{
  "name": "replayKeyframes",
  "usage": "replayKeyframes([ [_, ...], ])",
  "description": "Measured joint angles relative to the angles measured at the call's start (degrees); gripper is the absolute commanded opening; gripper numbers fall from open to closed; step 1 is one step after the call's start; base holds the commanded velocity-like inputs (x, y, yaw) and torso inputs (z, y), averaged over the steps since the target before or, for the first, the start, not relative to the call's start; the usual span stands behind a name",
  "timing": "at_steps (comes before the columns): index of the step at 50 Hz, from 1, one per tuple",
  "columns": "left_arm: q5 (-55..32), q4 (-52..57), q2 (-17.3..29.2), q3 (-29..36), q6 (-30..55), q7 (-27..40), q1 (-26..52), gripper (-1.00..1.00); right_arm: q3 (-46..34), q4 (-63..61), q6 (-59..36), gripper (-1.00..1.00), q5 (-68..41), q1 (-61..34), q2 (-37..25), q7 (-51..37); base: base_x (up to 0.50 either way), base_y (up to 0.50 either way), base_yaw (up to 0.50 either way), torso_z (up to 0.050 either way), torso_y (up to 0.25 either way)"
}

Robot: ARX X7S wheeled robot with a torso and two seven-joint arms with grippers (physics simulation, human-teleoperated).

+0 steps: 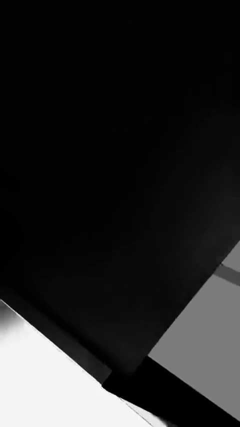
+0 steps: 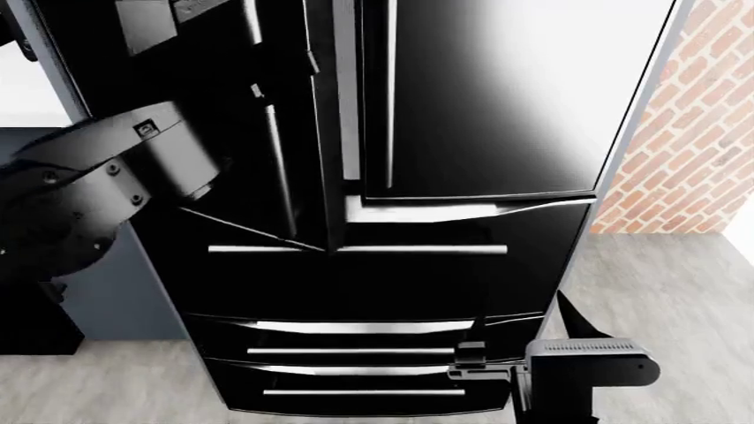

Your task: Open the fridge doors

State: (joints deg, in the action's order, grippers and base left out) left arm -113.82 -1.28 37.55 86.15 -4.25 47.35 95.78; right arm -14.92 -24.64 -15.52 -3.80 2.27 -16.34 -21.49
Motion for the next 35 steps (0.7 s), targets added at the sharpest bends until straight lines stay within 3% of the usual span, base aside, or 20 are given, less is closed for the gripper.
replayKeyframes([
  [22, -9.36, 24.29, 21.69, -8.82, -8.61, 3.80, -2.56, -1.00, -0.66, -0.38, -0.40, 1.00, -0.07, -0.33, -0.41, -0.48, 0.00, 0.00, 0.00, 0.003, 0.010],
  [23, -9.78, 25.25, 22.69, -9.28, -9.44, 3.81, -2.97, 1.00, -0.69, -0.34, -0.39, 1.00, -0.10, -0.34, -0.42, -0.49, 0.00, 0.00, 0.00, 0.000, 0.011],
  [35, -6.73, 35.37, 34.43, -26.05, -21.44, -10.79, 0.45, 1.00, -1.01, 0.03, -0.28, 1.00, -0.34, -0.53, -0.60, -0.71, 0.00, 0.00, 0.00, 0.000, 0.000],
])
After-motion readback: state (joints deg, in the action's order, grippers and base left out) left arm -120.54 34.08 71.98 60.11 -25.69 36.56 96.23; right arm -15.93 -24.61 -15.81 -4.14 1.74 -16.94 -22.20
